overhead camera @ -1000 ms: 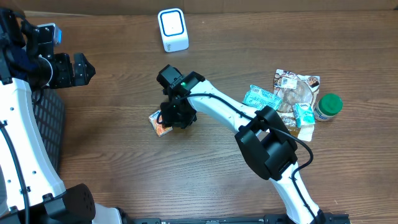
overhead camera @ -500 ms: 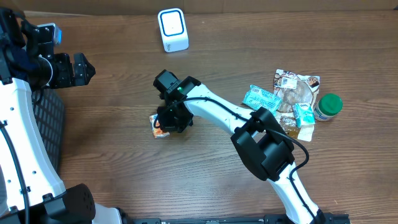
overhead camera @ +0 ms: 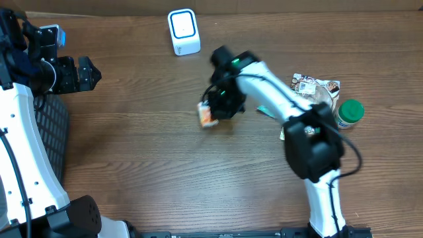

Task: Scan the item barcode
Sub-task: 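Lift the orange pack and carry it toward the scanner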

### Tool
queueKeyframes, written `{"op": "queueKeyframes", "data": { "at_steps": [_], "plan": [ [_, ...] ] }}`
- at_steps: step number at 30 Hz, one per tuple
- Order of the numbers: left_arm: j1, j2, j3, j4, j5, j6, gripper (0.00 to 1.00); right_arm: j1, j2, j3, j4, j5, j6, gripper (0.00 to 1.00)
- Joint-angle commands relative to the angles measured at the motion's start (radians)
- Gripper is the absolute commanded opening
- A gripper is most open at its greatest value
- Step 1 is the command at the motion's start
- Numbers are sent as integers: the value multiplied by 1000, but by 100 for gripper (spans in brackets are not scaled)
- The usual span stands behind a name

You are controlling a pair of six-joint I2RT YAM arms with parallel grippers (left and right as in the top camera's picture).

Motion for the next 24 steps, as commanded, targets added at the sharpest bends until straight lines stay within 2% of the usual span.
{"op": "queueKeyframes", "data": {
  "at_steps": [1, 6, 13, 24],
  "plan": [
    [-7, -2, 10, 2, 1, 18, 99, -68, -84, 2, 0, -61, -111, 4],
    [-7, -2, 10, 2, 1, 18, 100, -144, -84, -11, 16, -342, -243, 4],
    [-7, -2, 10, 2, 1, 18, 100, -174, -84, -11, 2, -696, -423, 4],
    [-7, -2, 10, 2, 1, 18, 100, -303, -84, -11, -16, -1078, -436, 4]
  ]
}}
